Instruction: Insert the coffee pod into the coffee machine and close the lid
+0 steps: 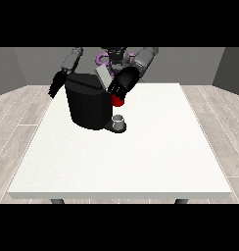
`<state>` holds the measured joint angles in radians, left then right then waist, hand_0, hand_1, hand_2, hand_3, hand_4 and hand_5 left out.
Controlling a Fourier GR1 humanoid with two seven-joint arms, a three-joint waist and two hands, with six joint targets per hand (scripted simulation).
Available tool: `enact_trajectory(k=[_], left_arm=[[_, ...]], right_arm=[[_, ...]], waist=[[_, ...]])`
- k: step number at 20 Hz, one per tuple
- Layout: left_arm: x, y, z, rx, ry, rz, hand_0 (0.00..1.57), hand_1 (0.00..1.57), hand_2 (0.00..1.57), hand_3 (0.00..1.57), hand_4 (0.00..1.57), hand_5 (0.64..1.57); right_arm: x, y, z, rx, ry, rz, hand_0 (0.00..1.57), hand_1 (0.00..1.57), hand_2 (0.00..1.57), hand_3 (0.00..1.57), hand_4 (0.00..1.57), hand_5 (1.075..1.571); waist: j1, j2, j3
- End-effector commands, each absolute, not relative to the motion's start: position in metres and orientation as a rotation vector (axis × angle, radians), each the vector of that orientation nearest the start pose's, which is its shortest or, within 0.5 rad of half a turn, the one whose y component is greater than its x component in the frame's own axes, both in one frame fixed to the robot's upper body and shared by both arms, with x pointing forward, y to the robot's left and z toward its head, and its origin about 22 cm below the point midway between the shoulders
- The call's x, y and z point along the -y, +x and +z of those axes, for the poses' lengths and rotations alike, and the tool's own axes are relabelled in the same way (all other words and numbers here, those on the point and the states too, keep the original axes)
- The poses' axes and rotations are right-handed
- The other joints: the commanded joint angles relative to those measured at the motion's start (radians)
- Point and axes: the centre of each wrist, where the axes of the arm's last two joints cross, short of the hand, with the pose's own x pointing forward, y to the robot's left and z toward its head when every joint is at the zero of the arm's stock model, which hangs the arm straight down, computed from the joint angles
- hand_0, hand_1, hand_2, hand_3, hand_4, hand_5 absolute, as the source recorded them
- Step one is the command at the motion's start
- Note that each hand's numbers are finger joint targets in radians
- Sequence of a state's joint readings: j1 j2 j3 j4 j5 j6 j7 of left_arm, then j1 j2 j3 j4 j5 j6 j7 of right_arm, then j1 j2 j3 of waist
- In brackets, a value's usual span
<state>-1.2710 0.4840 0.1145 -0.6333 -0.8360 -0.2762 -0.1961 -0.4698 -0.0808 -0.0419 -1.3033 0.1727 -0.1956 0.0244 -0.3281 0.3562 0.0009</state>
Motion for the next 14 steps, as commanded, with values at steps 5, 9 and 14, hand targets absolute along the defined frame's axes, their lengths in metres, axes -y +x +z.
enact_trajectory(k=[5,9,14], left_arm=[[-0.239,0.46,0.302,1.751,0.88,-1.135,1.23,1.23,1.21,0.97,0.0,1.571],[-0.251,0.457,0.302,1.781,0.921,-1.197,1.14,1.14,1.12,0.84,0.0,1.571],[-0.272,0.453,0.324,1.775,0.973,-1.19,0.81,0.81,0.91,0.66,0.0,1.571]], right_arm=[[0.2,0.357,0.08,1.788,-0.274,0.13,0.0,0.0,0.0,0.0,0.0,1.571],[0.228,0.355,0.071,1.772,-0.297,0.132,0.0,0.0,0.0,0.0,0.0,1.571],[0.218,0.357,0.082,1.768,-0.276,0.151,0.0,0.0,0.0,0.0,0.22,1.571]], waist=[[-0.003,0.046,-0.0004],[0.007,0.05,-0.0002],[-0.012,0.067,-0.0003]])
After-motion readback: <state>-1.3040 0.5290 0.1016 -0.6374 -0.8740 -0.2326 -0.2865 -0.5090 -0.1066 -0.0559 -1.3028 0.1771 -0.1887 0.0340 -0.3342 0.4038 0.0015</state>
